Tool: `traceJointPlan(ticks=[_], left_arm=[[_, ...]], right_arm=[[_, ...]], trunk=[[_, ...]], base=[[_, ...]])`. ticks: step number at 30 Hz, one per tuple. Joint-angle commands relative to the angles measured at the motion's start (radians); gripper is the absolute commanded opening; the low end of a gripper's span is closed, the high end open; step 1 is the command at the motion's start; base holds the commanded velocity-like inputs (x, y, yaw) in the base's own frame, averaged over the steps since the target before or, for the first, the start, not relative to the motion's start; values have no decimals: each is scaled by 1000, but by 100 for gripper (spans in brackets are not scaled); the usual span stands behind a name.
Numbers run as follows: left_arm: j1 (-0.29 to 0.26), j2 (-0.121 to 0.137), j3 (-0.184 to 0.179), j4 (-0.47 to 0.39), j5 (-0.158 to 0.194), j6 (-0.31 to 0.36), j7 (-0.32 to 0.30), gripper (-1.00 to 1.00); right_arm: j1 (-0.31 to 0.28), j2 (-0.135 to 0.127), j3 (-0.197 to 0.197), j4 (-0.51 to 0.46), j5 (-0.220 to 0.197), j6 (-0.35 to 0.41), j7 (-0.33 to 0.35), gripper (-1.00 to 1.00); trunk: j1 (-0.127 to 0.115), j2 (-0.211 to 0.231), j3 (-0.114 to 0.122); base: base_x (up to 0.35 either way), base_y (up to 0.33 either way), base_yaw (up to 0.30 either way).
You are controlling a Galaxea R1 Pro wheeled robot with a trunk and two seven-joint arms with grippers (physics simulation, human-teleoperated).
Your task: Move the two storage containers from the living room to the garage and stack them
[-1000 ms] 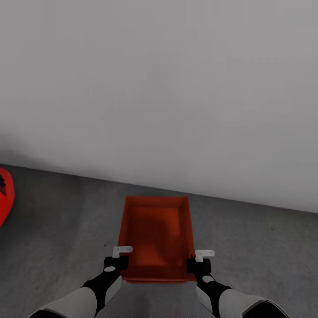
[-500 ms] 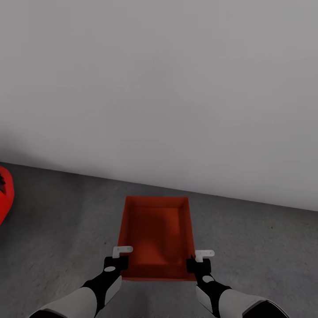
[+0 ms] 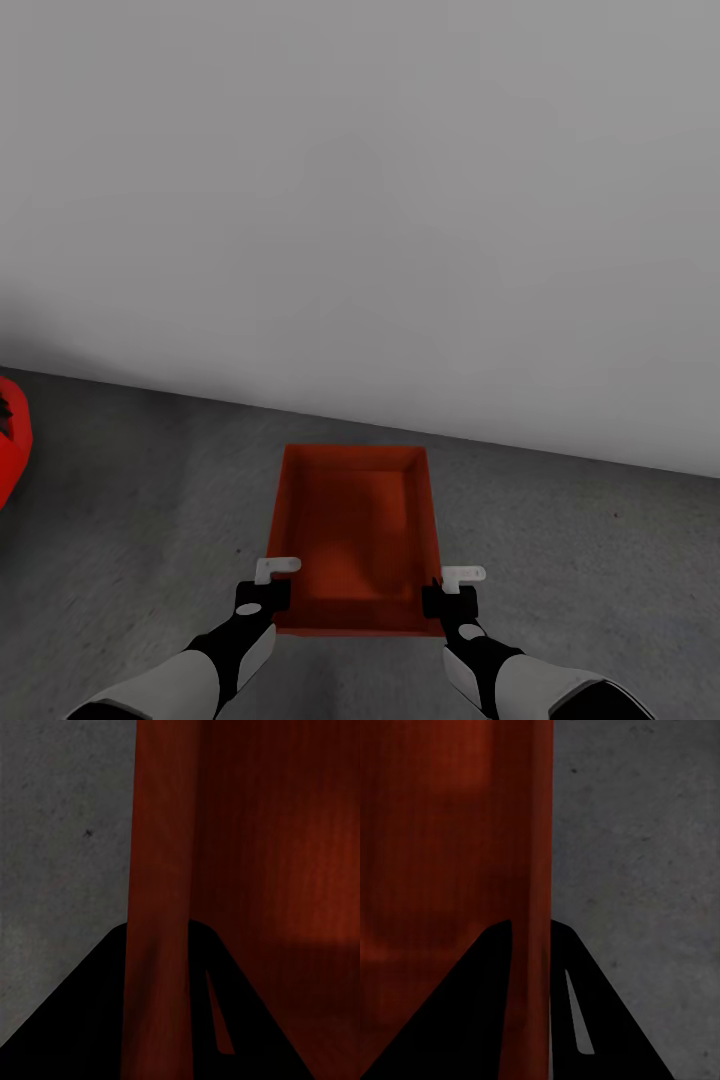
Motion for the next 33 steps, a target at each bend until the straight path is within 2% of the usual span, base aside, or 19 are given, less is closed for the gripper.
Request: traceJointPlan(ticks=[1, 18, 33], left_arm=[[-1, 0, 21, 4, 26, -1, 9, -100], [-1, -1, 21, 3, 24, -1, 8, -100], [-1, -2, 21, 3, 24, 2, 7, -100]], right_arm=[[-2, 0, -5, 1, -24, -13, -12, -100], [-2, 0, -5, 1, -24, -14, -12, -100], [-2, 0, -5, 1, -24, -14, -12, -100]], trunk=[[0, -1, -1], [0, -1, -1], [58, -106, -48]], base=[[0, 0, 0], [0, 0, 0], [0, 0, 0]])
